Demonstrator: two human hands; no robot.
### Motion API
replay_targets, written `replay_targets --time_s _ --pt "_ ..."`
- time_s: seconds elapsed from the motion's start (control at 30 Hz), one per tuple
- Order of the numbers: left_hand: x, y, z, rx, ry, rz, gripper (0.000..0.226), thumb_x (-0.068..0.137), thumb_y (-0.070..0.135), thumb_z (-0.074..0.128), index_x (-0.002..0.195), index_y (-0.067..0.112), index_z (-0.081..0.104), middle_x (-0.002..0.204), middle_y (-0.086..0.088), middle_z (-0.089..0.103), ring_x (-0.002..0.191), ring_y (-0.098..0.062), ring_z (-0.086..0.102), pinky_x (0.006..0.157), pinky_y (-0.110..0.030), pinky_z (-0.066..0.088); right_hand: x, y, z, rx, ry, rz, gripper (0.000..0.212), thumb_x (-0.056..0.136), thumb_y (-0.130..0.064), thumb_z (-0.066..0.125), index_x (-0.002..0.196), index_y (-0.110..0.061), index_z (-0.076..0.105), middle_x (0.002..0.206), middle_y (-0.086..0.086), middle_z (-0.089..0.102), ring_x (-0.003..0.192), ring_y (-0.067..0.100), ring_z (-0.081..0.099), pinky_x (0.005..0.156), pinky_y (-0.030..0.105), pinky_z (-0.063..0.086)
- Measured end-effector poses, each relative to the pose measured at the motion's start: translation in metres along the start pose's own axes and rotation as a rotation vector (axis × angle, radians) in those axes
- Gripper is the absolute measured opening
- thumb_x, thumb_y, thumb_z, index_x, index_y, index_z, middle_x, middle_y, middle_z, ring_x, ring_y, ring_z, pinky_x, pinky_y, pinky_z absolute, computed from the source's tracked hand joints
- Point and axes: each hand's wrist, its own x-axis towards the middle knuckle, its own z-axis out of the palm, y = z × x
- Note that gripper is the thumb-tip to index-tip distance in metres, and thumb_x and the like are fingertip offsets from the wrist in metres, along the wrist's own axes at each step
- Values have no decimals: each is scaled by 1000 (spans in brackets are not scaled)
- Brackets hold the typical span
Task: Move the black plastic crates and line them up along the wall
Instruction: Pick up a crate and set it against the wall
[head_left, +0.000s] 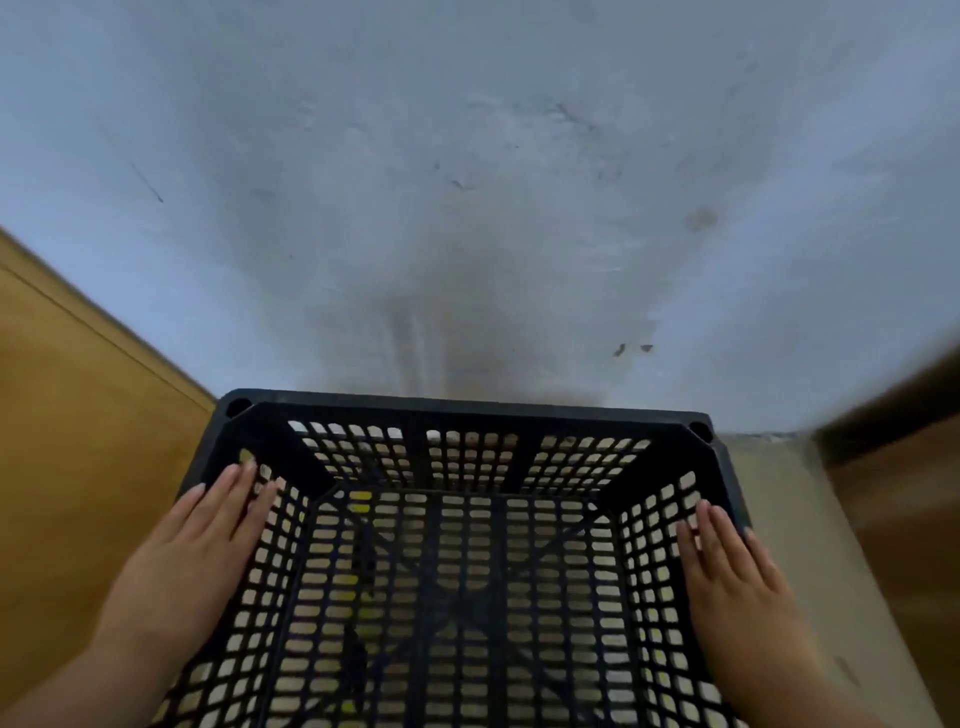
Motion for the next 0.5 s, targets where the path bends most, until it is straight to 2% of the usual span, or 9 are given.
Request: replay_targets --time_s 0.03,0.1,0.13,0.2,0.27,0.33,0.37,0.43,0.5 --pt "16 -3 7 -7 -3 -9 80 96 20 31 130 15 -40 138 -12 -47 129 -25 -41 83 -34 -44 12 -6 12 -11 -2 4 57 76 -15 28 117 10 58 135 27 47 146 18 -8 116 36 -2" --pt "46 -7 26 -10 -8 -9 79 95 19 30 131 13 -39 139 -13 -45 130 -26 -39 82 -34 -44 35 -16 38 -27 13 -12 61 72 -17 29 124 9 50 154 23 16 146 19 -8 117 36 -4" --pt "59 -9 36 -23 -14 -7 79 95 17 30 132 13 -39 139 -13 -45 130 -25 -39 81 -34 -45 43 -22 50 -35 26 -22 61 72 -17 29 126 8 46 157 20 4 146 19 -8 117 37 -4" --pt "83 -11 56 -69 -16 5 85 93 17 36 130 12 -40 137 -12 -47 130 -25 -40 81 -35 -46 60 -30 70 -67 48 -51 61 73 -17 30 128 6 41 158 16 -5 146 19 -8 117 37 -4" --pt "99 -12 74 -75 -21 22 92 93 20 41 126 11 -44 134 -12 -50 128 -26 -42 80 -35 -46 77 -39 81 -106 48 -83 62 72 -18 41 128 7 41 158 14 -6 146 20 -8 118 37 -5" --pt "112 -15 90 -124 14 40 92 93 21 41 126 12 -44 134 -13 -51 126 -25 -47 81 -35 -46 90 -46 91 -151 23 -75 75 56 -13 70 123 12 51 154 20 14 146 19 -9 118 36 -6" --pt "118 -19 99 -162 64 60 94 91 19 46 131 12 -39 137 -13 -47 125 -23 -49 85 -35 -45 95 -52 94 -172 3 -67 82 44 -7 78 120 13 54 148 24 24 146 19 -9 118 35 -6" --pt "132 -28 116 -203 204 121 104 72 10 69 145 11 -5 151 -16 -17 134 -20 -38 104 -35 -34 104 -61 101 -195 -8 -61 89 35 1 81 119 14 54 141 29 35 146 20 -10 117 36 -6" --pt "146 -38 133 -239 266 141 114 42 0 83 142 7 29 151 -20 19 144 -19 -16 116 -34 -17 112 -69 112 -193 -22 -47 90 38 2 79 123 13 50 148 28 22 146 20 -11 117 37 -6"
